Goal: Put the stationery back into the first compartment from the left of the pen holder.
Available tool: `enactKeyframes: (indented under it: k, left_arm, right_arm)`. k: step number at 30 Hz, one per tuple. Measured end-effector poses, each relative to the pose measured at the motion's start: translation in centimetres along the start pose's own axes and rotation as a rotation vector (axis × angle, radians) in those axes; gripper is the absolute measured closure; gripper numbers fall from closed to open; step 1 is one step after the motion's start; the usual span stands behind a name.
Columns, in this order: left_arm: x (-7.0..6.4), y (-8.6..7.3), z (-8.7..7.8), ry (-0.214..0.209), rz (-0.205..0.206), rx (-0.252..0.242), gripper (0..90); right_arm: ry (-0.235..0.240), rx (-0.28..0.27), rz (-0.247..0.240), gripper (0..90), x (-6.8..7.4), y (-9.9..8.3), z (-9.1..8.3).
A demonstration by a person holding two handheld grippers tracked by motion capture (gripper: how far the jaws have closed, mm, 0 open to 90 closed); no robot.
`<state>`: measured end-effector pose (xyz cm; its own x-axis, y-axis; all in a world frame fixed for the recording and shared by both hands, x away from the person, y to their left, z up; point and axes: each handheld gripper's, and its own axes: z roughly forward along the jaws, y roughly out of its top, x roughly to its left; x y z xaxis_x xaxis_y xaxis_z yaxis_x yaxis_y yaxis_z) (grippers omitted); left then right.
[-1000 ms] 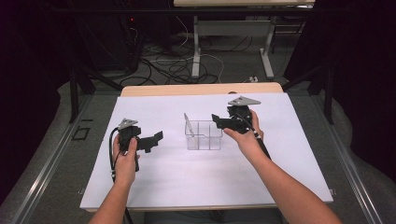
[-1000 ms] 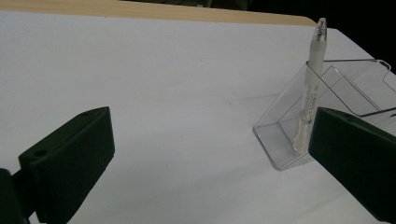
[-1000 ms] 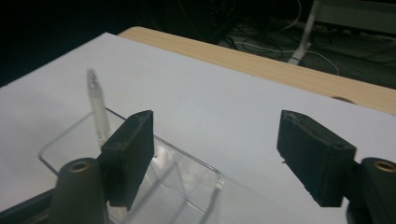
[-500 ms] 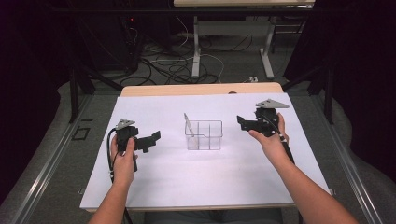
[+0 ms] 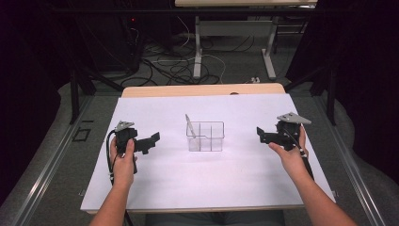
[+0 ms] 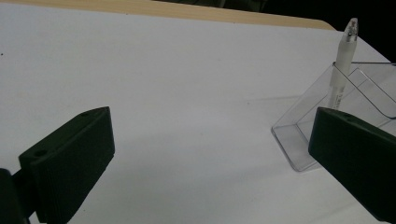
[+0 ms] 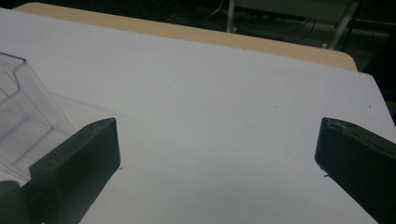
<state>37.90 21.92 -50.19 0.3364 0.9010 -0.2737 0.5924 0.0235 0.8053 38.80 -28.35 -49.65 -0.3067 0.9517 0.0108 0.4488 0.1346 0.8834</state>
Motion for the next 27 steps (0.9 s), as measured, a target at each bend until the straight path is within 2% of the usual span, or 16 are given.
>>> enactKeyframes:
  k: [4, 11, 19, 21, 22, 23, 25, 27]
  left_arm:
    - [0.1, -0.1, 0.0, 0.004, 0.000, 0.003, 0.4]
    - [0.2, -0.3, 0.1, 0.008, -0.010, 0.004, 0.4]
    - [0.3, -0.4, 0.3, 0.010, -0.006, 0.008, 0.4]
    - [0.3, -0.4, 0.3, 0.011, -0.007, 0.007, 0.4]
    - [0.3, -0.4, 0.3, 0.012, -0.011, 0.005, 0.4]
    - [0.4, -0.4, 0.3, 0.012, -0.005, 0.004, 0.4]
    - [0.4, -0.4, 0.3, 0.011, -0.005, 0.004, 0.4]
    - [0.4, -0.4, 0.3, 0.007, -0.015, 0.003, 0.4]
  right_arm:
    - [-0.050, 0.008, 0.000, 0.0, -1.1, -1.7, -0.1]
    - [-0.072, 0.025, 0.045, 0.0, -2.8, -4.1, -0.6]
    - [-0.037, 0.041, 0.120, 0.0, -4.0, -5.5, -1.1]
    - [-0.041, 0.044, 0.132, 0.0, -4.1, -5.7, -1.2]
    - [-0.046, 0.035, 0.120, 0.0, -4.3, -5.7, -1.2]
    - [-0.049, 0.083, 0.121, 0.0, -4.4, -5.6, -1.5]
    - [-0.051, 0.046, 0.133, 0.0, -4.5, -5.8, -1.3]
    - [-0.052, 0.051, 0.144, 0.0, -4.6, -6.0, -1.4]
